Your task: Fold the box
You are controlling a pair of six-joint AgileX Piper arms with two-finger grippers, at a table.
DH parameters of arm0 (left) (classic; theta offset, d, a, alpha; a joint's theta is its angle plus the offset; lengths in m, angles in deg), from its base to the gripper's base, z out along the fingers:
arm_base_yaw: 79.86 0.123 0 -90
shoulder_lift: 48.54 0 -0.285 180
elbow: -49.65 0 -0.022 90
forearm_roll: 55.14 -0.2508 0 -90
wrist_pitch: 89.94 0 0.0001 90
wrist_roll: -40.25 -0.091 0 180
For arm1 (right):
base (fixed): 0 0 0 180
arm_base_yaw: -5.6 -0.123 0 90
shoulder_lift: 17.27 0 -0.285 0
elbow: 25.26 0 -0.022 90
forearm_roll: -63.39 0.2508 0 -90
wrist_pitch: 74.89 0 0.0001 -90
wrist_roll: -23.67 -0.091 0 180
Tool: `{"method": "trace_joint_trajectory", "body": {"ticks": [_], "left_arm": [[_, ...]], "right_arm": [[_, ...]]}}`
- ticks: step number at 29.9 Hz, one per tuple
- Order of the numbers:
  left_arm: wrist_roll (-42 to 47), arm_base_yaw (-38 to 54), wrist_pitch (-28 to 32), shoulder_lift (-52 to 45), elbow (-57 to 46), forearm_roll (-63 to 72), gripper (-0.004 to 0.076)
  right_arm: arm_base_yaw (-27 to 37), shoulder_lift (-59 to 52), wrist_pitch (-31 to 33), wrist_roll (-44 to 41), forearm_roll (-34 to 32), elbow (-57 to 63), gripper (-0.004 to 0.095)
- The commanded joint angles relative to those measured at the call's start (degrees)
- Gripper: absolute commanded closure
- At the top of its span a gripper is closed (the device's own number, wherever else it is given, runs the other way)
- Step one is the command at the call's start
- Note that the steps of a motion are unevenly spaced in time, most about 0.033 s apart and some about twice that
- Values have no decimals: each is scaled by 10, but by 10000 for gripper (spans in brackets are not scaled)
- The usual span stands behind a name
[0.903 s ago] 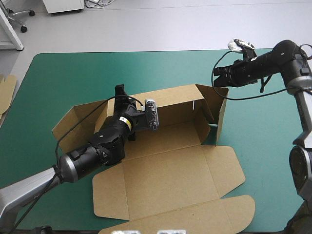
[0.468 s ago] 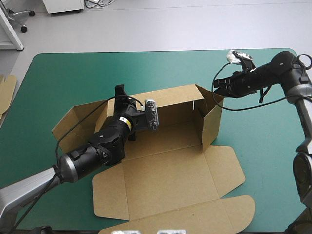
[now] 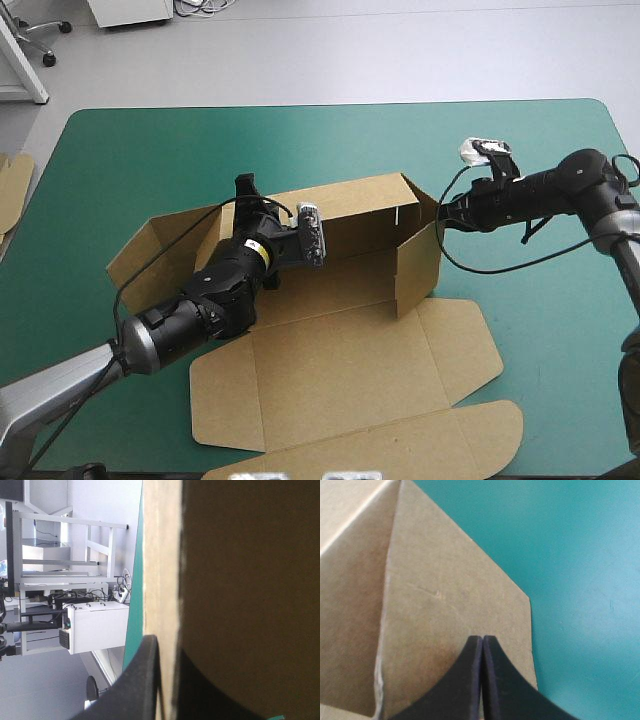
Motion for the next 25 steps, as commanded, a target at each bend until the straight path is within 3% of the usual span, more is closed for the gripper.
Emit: {"method": "trace_joint_trajectory", "body": {"ticks": [1, 8, 17, 25], "left_arm": [[14, -3, -4, -10, 4, 47, 738], [14, -3, -3, -10, 4, 47, 738], [14, -3, -4, -10, 4, 48, 738], [14, -3, -6, -10, 4, 48, 738]], "right_arm": [[3, -53, -29, 77, 70, 23, 941], [3, -101, -75, 135, 100, 93, 941], [3, -157, -85, 175, 132, 156, 940], [0, -164, -54, 204, 141, 162, 908]]}}
